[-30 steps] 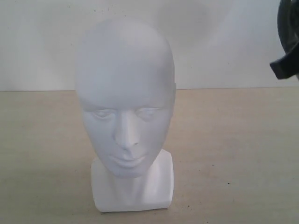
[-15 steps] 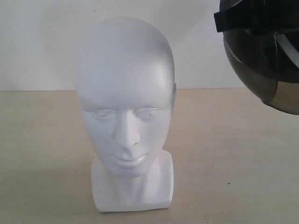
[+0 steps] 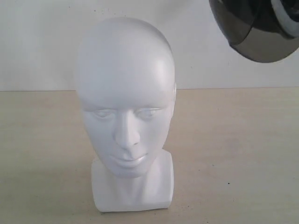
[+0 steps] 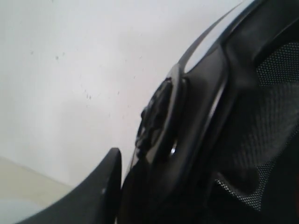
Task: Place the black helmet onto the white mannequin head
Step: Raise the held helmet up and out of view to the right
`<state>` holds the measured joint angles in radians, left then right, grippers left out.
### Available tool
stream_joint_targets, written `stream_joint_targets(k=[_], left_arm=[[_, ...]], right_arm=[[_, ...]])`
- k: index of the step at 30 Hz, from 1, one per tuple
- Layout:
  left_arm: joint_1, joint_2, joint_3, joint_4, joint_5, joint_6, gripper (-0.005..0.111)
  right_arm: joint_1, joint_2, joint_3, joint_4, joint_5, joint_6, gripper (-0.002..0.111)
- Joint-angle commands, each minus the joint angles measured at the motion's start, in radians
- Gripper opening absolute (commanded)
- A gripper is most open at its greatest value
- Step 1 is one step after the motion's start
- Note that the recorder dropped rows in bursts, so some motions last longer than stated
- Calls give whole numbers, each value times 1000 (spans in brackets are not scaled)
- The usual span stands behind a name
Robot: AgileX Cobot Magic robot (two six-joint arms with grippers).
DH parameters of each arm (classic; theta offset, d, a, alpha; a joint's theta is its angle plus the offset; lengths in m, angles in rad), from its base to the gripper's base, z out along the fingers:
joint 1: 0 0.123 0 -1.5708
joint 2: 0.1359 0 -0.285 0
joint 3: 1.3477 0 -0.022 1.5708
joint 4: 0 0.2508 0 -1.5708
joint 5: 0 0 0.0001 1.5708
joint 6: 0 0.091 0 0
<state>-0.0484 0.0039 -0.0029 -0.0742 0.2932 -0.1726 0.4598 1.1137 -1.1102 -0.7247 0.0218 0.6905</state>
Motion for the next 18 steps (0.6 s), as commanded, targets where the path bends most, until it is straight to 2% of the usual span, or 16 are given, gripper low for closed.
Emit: stream_joint_targets(k=[1, 6, 13, 18], left_arm=[[-4, -4, 3, -9, -2, 3, 4], [-4, -4, 3, -9, -2, 3, 4], [-4, -4, 3, -9, -2, 3, 4], [-4, -4, 3, -9, -2, 3, 4]], right_arm=[[-114, -43, -19, -18, -219, -8, 0], [-174, -44, -19, 32, -393, -8, 0], [-183, -44, -19, 144, -544, -40, 0], [-183, -44, -19, 295, -681, -91, 0]])
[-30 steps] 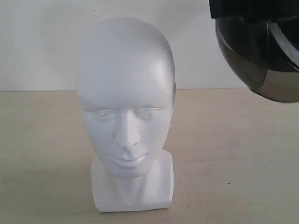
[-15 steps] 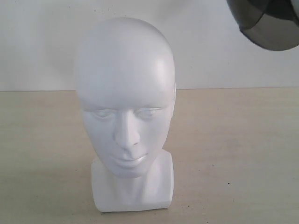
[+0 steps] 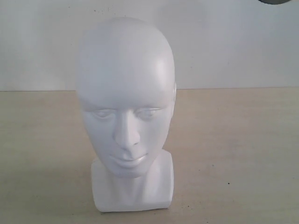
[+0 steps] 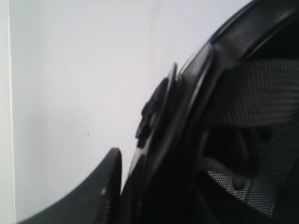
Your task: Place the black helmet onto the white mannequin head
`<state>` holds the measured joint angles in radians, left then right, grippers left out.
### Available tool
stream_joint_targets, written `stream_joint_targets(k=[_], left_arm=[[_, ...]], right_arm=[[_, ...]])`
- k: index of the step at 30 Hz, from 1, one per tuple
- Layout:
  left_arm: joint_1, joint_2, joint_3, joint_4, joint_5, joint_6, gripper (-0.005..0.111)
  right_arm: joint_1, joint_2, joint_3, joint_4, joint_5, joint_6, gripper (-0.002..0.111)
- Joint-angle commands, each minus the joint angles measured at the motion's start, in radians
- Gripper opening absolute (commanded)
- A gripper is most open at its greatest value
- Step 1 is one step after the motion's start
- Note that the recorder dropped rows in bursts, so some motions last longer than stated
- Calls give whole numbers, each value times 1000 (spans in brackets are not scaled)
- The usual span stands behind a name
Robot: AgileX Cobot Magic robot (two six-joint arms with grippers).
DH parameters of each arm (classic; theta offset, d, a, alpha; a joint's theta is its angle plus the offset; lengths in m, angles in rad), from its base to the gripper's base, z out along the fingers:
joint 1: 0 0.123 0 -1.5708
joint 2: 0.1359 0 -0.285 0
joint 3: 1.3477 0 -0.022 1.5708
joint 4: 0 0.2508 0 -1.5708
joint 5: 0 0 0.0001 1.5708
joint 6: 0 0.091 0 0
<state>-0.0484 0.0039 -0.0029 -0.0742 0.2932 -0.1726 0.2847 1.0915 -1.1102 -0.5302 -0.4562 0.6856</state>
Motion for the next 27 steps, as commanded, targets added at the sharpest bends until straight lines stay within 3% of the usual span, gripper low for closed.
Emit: stream_joint_targets(k=[1, 10, 15, 27], left_arm=[[-4, -4, 3, -9, -2, 3, 4], [-4, -4, 3, -9, -2, 3, 4], [-4, -4, 3, -9, -2, 3, 4], [-4, -4, 3, -9, -2, 3, 4]], right_arm=[[-8, -22, -19, 122, -227, -94, 0], [-8, -22, -12, 214, -446, 7, 0], [-8, -22, 80, 312, -705, 83, 0], [-8, 2, 174, 309, -765, 335, 0]])
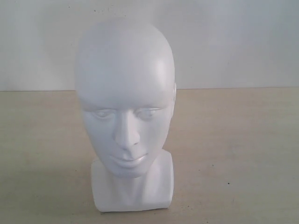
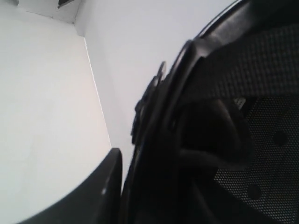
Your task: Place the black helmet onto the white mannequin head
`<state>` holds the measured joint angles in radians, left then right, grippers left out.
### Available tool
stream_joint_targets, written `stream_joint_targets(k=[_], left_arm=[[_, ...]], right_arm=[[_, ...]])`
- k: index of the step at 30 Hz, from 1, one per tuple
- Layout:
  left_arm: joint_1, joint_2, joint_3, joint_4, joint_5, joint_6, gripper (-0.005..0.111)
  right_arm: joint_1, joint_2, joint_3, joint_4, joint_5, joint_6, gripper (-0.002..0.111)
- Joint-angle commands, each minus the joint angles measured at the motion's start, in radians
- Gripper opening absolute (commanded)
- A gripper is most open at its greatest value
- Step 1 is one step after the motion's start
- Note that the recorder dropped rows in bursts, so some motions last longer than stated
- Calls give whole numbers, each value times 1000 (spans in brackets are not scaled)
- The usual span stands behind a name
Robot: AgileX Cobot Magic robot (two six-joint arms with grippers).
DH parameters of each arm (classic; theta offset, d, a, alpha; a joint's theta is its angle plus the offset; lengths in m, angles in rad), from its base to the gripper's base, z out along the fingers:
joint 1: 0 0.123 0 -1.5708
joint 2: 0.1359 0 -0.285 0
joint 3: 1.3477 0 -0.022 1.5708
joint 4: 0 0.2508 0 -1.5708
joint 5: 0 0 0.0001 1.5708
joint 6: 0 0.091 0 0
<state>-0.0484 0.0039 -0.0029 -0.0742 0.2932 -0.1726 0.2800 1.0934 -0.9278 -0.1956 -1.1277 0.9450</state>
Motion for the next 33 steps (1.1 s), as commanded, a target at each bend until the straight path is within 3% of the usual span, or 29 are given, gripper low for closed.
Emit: stream_joint_targets(k=[1, 16, 33], left_arm=[[-4, -4, 3, -9, -2, 3, 4], [-4, -4, 3, -9, -2, 3, 4], [-4, -4, 3, -9, -2, 3, 4]], right_arm=[[-4, 4, -8, -42, -93, 76, 0], [-4, 25, -99, -249, -93, 344, 0], [-4, 35, -121, 3, -93, 566, 0]])
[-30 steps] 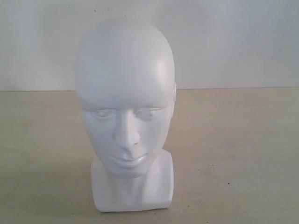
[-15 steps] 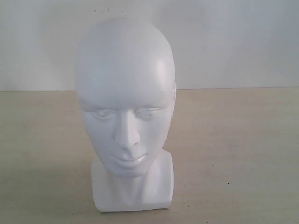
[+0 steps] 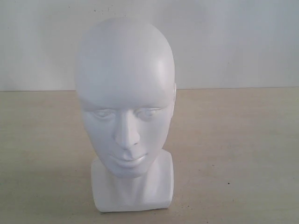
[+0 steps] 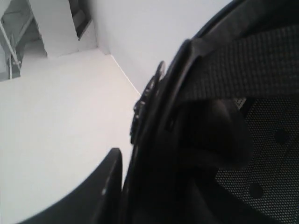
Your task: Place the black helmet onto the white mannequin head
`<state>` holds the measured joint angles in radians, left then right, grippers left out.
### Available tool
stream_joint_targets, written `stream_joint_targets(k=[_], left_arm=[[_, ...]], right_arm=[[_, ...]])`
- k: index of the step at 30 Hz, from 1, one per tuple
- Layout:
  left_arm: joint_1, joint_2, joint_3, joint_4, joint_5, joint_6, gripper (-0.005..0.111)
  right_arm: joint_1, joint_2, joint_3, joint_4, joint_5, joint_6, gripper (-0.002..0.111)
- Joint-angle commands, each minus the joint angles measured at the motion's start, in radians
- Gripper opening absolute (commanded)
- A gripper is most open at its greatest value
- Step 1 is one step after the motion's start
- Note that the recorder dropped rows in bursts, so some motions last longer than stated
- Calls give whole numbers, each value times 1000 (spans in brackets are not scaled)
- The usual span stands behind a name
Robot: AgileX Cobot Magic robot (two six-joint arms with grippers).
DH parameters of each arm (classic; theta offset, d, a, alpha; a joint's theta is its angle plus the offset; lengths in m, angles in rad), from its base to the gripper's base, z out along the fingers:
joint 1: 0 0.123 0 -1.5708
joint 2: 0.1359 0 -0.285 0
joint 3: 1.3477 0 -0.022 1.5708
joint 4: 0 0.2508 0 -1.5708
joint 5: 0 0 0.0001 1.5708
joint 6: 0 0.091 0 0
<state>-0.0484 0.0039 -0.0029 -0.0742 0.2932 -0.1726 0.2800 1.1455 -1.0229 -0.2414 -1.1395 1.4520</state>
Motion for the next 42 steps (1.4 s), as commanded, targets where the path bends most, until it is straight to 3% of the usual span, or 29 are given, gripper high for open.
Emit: stream_joint_targets(k=[1, 8, 26, 33, 39, 42], left_arm=[[-4, -4, 3, -9, -2, 3, 4], [-4, -4, 3, -9, -2, 3, 4], [-4, -4, 3, -9, -2, 3, 4], [-4, -4, 3, -9, -2, 3, 4], [-4, -4, 3, -9, -2, 3, 4], [-4, -4, 3, -9, -2, 3, 4]], right_arm=[[-4, -17, -26, 65, -82, 91, 0], [-4, -17, -26, 58, -82, 183, 0], [35, -17, -26, 184, -82, -55, 0], [127, -17, -24, 283, -82, -61, 0], [239, -1, -24, 268, -82, -68, 0], [249, 6, -26, 221, -82, -61, 0]])
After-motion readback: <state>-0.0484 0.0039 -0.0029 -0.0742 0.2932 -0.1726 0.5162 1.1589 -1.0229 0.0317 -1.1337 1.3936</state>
